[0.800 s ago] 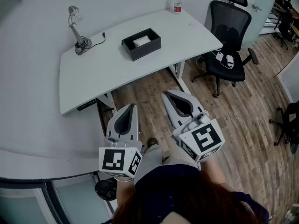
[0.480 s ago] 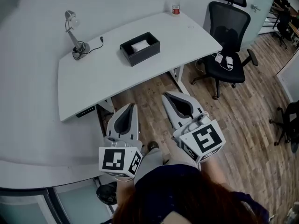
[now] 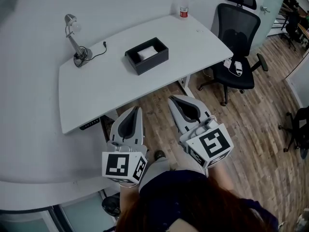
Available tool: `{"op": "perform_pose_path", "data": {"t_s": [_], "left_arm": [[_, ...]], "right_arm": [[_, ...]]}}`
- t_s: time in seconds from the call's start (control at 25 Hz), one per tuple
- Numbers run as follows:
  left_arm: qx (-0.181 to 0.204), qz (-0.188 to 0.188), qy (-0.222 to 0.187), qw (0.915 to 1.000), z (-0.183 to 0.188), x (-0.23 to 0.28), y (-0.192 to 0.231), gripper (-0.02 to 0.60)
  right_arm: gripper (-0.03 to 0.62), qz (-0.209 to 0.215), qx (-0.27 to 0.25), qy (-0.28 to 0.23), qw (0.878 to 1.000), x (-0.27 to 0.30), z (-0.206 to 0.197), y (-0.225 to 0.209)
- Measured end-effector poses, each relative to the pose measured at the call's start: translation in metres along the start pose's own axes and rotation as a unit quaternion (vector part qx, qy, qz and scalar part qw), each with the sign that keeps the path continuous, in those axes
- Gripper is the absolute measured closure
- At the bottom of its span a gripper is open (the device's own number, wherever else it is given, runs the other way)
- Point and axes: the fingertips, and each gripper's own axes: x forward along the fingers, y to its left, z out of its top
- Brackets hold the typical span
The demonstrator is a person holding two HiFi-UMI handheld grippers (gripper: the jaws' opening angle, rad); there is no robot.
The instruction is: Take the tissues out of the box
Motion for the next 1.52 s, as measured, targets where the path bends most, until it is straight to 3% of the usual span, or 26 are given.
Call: {"op": "perform_pose_path", "data": {"t_s": [0.96,1.52], "left_arm": [[-0.004,-0.039,-0.001,0.9992,0.003,0.034,0.074,0.557],[-0.016,-0.056,0.001,0.9983,-0.001,0.056,0.093,0.557]], "right_arm": [[0.576,-0.029,-0.026,0.026,0.999,0.082,0.003,-0.001],[0.574,-0.041,-0.034,0.046,0.998,0.108,-0.007,-0.012]]}}
